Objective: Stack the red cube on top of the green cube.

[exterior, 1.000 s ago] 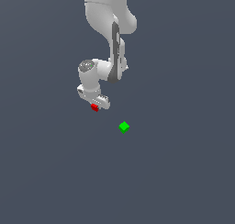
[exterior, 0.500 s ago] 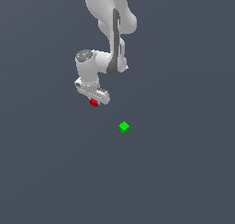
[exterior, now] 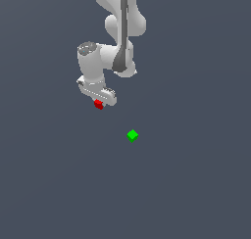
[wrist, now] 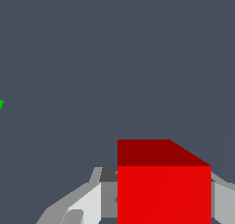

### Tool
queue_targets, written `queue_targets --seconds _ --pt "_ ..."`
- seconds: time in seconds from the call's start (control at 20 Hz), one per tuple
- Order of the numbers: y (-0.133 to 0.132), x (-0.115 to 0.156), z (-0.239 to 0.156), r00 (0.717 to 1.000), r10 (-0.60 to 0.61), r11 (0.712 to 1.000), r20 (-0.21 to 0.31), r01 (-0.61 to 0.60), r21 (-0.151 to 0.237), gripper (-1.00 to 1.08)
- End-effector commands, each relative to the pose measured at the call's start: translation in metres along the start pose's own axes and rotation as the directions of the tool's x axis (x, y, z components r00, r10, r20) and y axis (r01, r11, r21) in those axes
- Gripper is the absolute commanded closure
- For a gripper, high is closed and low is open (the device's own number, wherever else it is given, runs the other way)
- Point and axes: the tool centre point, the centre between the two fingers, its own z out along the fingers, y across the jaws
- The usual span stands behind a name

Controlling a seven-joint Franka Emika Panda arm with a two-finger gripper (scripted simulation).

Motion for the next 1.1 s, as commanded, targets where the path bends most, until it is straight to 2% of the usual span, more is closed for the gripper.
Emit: queue_targets --seconds 0.0,0.25,0.45,0.7,1.05 --pt "0.0 0.0 -0.004 1.0 0.0 1.0 0.0 0.0 0.0 1.08" --pt "-0.004 0.001 -0.002 1.0 0.0 1.0 0.0 0.0 0.0 1.08" --pt "-0.019 0.003 0.002 1.0 0.0 1.0 0.0 0.0 0.0 1.08" --pt "-0.056 0.009 0.011 1.0 0.0 1.0 0.001 0.0 0.002 1.08" --pt "-0.125 0.021 0.027 1.0 0.0 1.0 0.002 0.0 0.003 1.08"
